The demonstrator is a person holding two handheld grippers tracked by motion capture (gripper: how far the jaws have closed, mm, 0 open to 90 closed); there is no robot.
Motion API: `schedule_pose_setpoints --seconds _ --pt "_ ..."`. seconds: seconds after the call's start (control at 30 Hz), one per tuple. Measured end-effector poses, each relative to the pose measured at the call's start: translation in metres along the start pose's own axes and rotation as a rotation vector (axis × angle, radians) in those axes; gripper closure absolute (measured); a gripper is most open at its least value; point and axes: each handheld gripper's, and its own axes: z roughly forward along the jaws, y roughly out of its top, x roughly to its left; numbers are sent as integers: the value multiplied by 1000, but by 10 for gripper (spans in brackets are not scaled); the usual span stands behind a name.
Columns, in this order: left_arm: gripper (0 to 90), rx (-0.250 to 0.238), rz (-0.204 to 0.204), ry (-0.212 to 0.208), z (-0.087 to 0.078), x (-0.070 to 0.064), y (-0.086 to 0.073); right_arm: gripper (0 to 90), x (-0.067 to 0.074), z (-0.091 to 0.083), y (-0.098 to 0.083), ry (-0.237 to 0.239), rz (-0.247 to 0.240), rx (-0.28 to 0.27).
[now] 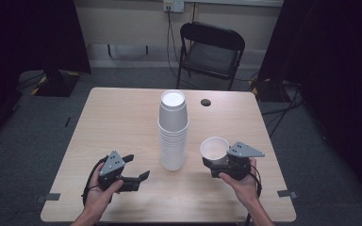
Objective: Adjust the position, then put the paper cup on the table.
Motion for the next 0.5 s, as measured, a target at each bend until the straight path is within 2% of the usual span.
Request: schedule_pose_setpoints --seconds 0.33,0.5 --pt "157 6 -12 -9 3 2 -3 135 -24 15 9 -53 61 -20" --pt "157 8 -20 -4 3 5 -4 135 -31 24 16 -65 59 -18"
